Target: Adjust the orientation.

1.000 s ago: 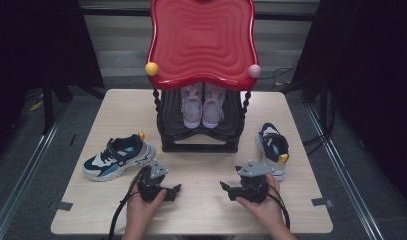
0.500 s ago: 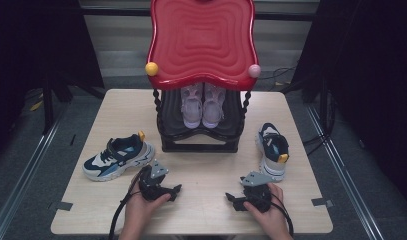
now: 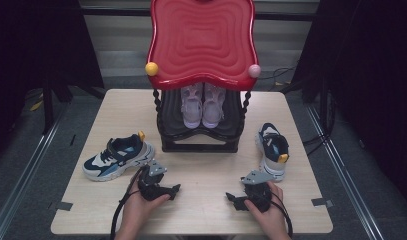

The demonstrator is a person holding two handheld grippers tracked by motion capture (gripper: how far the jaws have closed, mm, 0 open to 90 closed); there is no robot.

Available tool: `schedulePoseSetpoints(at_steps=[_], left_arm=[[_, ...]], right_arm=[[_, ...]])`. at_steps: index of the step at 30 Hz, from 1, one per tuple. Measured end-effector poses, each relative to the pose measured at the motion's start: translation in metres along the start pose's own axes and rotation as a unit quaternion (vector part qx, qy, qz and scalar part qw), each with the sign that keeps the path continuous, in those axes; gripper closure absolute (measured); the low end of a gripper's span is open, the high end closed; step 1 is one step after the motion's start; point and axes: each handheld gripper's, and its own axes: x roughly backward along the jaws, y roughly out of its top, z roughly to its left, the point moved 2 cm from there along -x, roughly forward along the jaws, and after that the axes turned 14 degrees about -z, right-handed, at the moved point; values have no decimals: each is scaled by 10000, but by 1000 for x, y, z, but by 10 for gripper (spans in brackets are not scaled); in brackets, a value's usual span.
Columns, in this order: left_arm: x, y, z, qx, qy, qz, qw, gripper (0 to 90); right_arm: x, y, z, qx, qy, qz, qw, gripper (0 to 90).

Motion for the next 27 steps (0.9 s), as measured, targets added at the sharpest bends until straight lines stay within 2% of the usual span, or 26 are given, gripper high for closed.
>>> schedulePoseSetpoints(at_steps=[4,6,14,18,22,24,27], left_arm=[[8,10,2,10,-75,201,9998,161],[14,15,3,36,-78,375,9993,181],[35,34,18,127,-165,940,9954,208],[42,41,24,72,-195,1223,9923,241],[47,46,30,161,-268,1450,9889,262],[48,48,31,157,-321,1602,9864,270],[49,50,32,103,-374,1885,9813,271]], right_arm=[[0,0,0,12,1,-2,10000,213],[0,0,0,-2,-3,-2,10000,213],[0,0,0,2,1,-5,10000,213],[0,0,0,-7,-2,0,10000,213],[0,0,0,-6,0,-1,10000,213],[0,0,0,-4,-1,-1,10000,213],[0,0,0,0,2,-6,10000,213]])
